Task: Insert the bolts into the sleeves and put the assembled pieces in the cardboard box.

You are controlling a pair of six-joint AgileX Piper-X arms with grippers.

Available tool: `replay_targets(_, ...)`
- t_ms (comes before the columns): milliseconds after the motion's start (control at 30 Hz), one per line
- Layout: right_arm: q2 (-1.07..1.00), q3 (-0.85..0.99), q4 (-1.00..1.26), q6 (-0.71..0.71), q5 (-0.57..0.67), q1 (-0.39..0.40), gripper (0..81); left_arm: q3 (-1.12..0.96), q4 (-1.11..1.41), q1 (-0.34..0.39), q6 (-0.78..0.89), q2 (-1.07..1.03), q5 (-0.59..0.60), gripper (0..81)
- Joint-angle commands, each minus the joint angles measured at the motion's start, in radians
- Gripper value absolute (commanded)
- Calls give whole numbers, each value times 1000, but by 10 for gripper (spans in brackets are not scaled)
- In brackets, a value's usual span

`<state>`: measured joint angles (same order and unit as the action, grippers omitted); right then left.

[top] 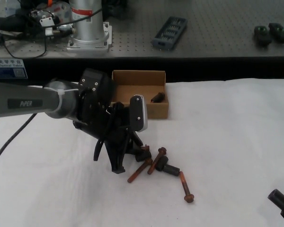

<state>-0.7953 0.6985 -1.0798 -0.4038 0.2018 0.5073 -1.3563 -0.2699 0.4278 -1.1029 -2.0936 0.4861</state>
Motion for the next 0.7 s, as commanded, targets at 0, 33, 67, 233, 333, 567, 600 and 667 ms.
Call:
replay_targets(0,5,1,0,-1,17,-7,28,6,-29,14,-6,-40,-39,8)
replay_targets(33,5,1,0,-1,17,-7,28,6,-29,14,-6,-40,-44,6)
replay_targets(67,5,1,0,-1,13,-7,28,6,-29,14,-6,-40,-57,6)
replay_targets(233,5,1,0,-1,10,-7,28,4,-29,27,-6,-4,-110,6)
replay_targets(333,5,1,0,-1,10,-7,28,4,-29,39,10,52,-147,6)
replay_targets(567,5,18,0,-1,10,-7,28,4,-95,50,146,228,-281,6)
replay_targets(600,5,19,2,-1,10,-7,28,4,-124,50,190,257,-294,6)
replay_targets(667,5,18,3,-1,19,-5,28,4,-181,46,281,310,-301,6)
